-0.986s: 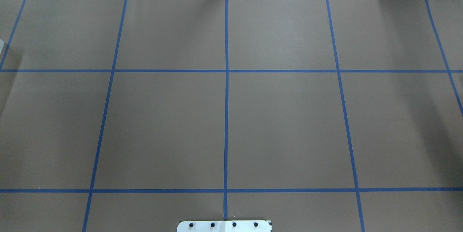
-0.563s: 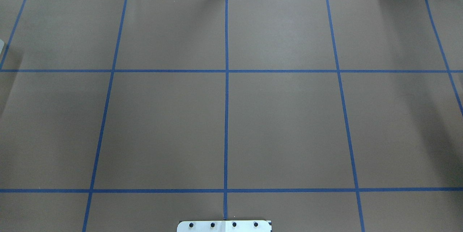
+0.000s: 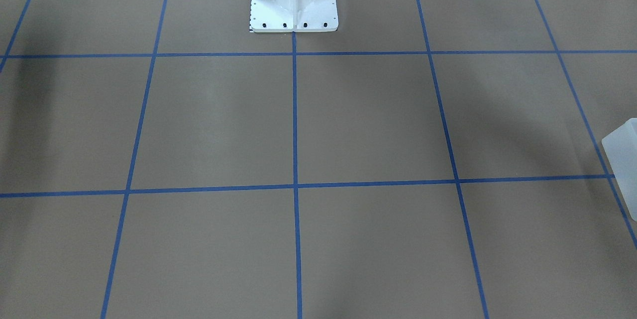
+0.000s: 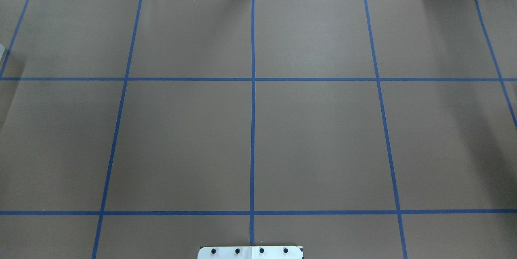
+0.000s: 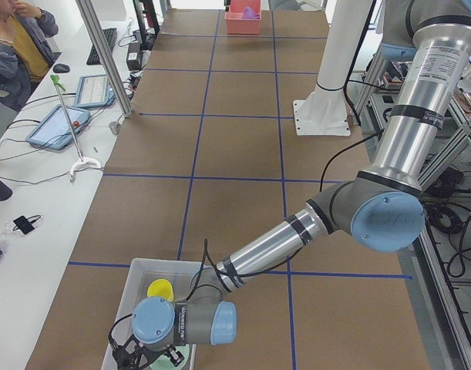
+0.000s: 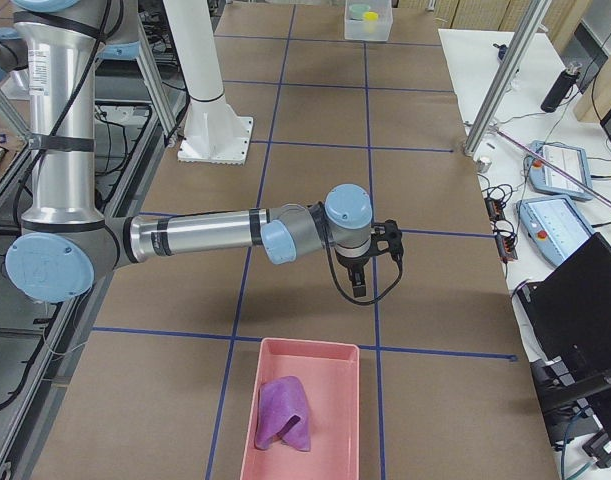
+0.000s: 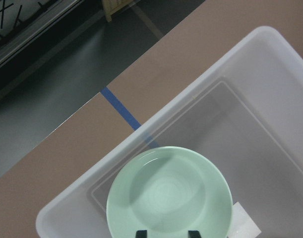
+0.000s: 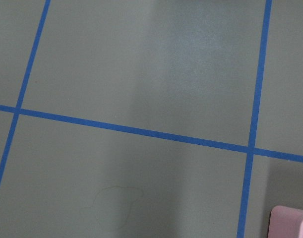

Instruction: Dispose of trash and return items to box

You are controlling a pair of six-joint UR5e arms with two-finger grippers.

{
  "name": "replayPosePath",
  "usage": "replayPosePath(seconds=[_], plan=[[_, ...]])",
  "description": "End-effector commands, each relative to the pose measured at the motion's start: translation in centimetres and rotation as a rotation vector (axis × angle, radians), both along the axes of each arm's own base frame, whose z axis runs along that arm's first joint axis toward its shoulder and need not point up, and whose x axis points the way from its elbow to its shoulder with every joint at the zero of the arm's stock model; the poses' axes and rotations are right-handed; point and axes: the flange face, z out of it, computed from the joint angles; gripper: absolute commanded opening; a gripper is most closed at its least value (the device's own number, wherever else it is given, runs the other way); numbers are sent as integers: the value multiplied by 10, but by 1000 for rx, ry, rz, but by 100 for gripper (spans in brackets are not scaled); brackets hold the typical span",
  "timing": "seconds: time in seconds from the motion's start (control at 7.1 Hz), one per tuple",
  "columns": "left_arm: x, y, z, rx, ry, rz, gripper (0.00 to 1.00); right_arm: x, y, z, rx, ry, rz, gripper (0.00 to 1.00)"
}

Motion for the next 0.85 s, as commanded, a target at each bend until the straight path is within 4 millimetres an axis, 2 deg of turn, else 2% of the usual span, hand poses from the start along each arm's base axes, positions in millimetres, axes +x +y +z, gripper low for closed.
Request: replayPosePath(seconds=[0.0, 0.14, 0.28, 0.42, 0.7], plan=[[4, 1, -75, 145, -16, 15, 99, 5, 19, -9, 16, 24, 11, 100], [9, 8, -118, 200, 0, 23, 99, 8, 23, -5, 16, 67, 27, 100], [45, 20, -156, 313, 30, 128, 99, 9, 25, -3, 10, 71, 28, 100], [89, 40, -188, 398, 38, 244, 99, 9, 25, -2, 9, 72, 27, 100], [148, 108, -253, 464, 60, 388, 99, 7, 24, 3, 0, 73, 24, 100]])
